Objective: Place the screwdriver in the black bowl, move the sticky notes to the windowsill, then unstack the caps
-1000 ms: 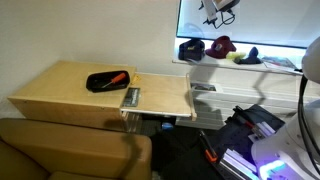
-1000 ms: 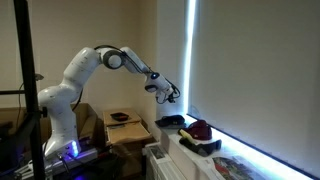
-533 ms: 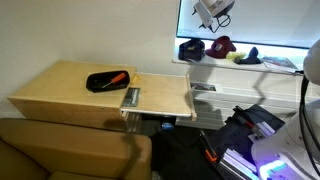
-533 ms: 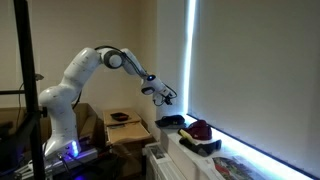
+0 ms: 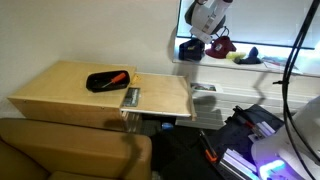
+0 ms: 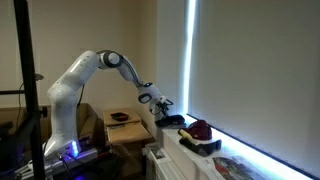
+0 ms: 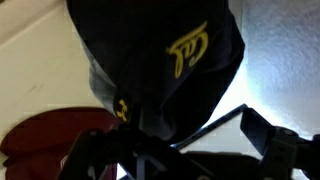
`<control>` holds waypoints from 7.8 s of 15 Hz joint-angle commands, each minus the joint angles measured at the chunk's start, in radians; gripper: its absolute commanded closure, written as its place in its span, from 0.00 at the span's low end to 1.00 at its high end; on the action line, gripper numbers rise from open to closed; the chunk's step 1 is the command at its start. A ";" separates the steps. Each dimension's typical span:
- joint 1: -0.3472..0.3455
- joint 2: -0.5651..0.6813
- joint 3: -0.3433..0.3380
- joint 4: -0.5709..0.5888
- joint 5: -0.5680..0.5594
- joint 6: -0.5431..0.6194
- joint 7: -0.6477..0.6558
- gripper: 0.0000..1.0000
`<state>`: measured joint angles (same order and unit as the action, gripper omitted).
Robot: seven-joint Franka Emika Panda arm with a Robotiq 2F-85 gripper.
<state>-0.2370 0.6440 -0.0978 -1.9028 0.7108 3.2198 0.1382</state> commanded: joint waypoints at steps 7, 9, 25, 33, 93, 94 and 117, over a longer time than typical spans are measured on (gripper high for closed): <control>0.300 0.178 -0.391 0.267 -0.485 -0.661 0.452 0.00; 0.237 0.171 -0.322 0.325 -0.520 -0.740 0.450 0.00; 0.305 0.316 -0.362 0.470 -0.897 -0.874 0.726 0.00; 0.354 0.199 -0.412 0.283 -0.976 -0.488 0.836 0.00; 0.622 0.210 -0.729 -0.076 -0.497 0.244 1.447 0.00; 0.572 0.199 -0.683 -0.020 -0.477 0.243 1.394 0.00; -0.054 0.182 -0.057 0.378 -0.372 -0.201 1.206 0.00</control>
<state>-0.0998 0.8198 -0.3496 -1.6369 0.2452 3.1275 1.4982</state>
